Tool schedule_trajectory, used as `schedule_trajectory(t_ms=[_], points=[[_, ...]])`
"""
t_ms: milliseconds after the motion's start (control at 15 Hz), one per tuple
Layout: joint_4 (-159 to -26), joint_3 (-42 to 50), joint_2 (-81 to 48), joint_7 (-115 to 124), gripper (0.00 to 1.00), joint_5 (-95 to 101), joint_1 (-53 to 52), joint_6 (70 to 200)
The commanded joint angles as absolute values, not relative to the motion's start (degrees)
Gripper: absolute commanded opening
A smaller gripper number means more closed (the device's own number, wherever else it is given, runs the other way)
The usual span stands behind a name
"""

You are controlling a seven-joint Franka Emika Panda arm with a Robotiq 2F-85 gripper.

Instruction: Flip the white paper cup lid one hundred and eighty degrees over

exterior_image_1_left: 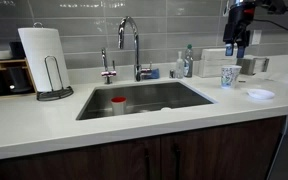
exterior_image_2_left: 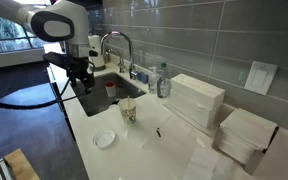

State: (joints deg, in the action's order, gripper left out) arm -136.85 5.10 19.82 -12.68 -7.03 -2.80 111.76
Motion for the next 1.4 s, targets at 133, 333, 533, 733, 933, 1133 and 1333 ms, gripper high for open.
schedule_trajectory(t_ms=[133,333,533,733,933,1133,1333], points=[[-136.76,4.44,19.78,-12.85,1.0,-7.25,-2.1,111.64],[-136.76,4.44,19.78,-12.85,1.0,-7.25,-2.1,111.64],[-136.76,4.44,19.78,-12.85,1.0,-7.25,-2.1,111.64],[-138.58,4.99,21.1,-13.37,1.0,-8.28,-1.94,111.39],[-144.84,5.23,25.33,-12.04,1.0,-6.7,-0.15,114.48],[-151.26,6.31,29.87,-11.35,1.0,-5.28,2.79,118.6],[-155.64,7.32,33.15,-10.96,1.0,-1.43,6.58,124.54]])
